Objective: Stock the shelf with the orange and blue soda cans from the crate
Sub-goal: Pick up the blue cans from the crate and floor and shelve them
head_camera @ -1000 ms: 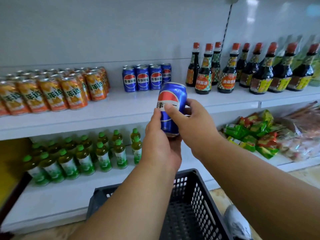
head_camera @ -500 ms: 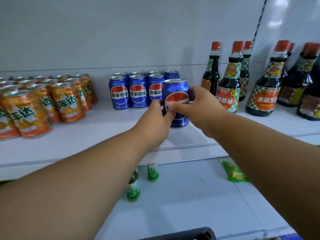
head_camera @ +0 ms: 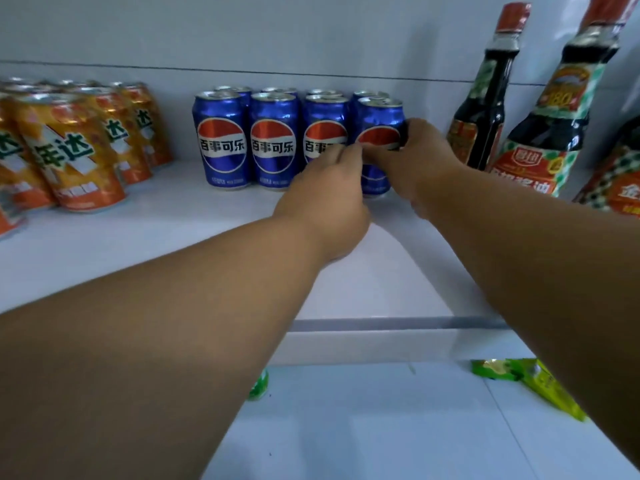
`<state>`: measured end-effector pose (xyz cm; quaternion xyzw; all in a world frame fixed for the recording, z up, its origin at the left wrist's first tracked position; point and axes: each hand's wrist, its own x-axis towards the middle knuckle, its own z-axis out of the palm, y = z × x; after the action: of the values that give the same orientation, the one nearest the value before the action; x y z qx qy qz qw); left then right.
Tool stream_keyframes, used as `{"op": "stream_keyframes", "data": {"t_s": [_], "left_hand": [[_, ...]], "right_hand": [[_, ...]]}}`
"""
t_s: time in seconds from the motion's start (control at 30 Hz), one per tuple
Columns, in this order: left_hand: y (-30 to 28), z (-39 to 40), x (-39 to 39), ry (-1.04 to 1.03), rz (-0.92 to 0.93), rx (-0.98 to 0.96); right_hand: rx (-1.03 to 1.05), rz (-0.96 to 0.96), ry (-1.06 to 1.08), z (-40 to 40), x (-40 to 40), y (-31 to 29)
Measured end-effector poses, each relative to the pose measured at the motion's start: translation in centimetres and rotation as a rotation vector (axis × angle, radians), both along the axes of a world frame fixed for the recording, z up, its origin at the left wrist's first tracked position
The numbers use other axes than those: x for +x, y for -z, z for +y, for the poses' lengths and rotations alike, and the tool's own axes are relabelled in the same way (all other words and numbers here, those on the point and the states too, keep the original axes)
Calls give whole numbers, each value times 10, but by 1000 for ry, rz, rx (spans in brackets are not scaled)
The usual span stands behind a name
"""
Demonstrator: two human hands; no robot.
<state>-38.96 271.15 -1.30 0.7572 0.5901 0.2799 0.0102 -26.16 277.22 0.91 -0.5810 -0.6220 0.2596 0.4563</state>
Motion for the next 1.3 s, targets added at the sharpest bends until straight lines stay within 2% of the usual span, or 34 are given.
{"op": "stream_keyframes", "data": {"t_s": [0.27, 0.63, 0.77, 0.93, 1.07, 1.3], "left_hand": [[2, 0, -1, -13, 11, 18], [2, 1, -1, -14, 12, 3], [4, 1, -1, 1, -17, 56], [-5, -24, 1, 23, -127, 239], [-12, -83, 25, 160, -132, 311], [8, -206, 101, 344, -128, 191]], "right_hand": [[78, -79, 82, 8, -2, 3], [47, -121, 85, 17, -5, 2], [-1, -117, 95, 4, -11, -1], [181, -128, 99, -64, -9, -2], [299, -122, 61, -146, 11, 0], [168, -263, 131, -289, 95, 14]]}}
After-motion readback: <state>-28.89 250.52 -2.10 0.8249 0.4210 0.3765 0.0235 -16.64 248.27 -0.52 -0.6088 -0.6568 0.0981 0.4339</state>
